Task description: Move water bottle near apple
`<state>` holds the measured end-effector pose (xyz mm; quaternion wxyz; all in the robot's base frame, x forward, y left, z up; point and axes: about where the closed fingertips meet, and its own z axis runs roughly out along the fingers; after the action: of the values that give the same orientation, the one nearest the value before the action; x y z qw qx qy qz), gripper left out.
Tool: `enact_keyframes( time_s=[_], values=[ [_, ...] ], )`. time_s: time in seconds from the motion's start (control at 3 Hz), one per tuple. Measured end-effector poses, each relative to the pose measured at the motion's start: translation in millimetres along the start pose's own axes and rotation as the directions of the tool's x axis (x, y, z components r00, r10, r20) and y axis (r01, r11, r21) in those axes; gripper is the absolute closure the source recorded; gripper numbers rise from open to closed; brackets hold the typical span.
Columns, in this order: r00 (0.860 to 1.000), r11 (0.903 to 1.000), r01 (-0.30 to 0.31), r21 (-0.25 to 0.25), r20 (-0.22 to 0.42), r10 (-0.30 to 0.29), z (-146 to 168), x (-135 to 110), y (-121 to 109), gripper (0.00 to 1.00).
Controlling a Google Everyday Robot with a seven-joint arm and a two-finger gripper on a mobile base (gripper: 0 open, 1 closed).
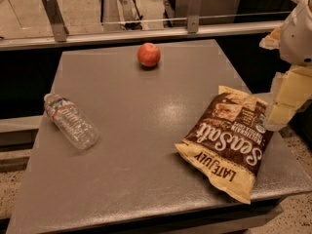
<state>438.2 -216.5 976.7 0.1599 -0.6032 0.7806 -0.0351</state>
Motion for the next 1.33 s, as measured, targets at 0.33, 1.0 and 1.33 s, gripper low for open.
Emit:
enact_keyframes(
  time_s=[0.33,1.0,1.33],
  values=[
    [1.000,1.0000,0.000,0.000,0.000,0.000,0.0,-0.1,0.0,0.00],
    [0.987,0.9951,0.074,-0.065,0.145,-0.064,30.8,-66.9,21.6,0.00],
    [0.959,0.9830,0.144,-0.114,0.261,-0.111,56.9,-138.4,43.2,0.00]
  ],
)
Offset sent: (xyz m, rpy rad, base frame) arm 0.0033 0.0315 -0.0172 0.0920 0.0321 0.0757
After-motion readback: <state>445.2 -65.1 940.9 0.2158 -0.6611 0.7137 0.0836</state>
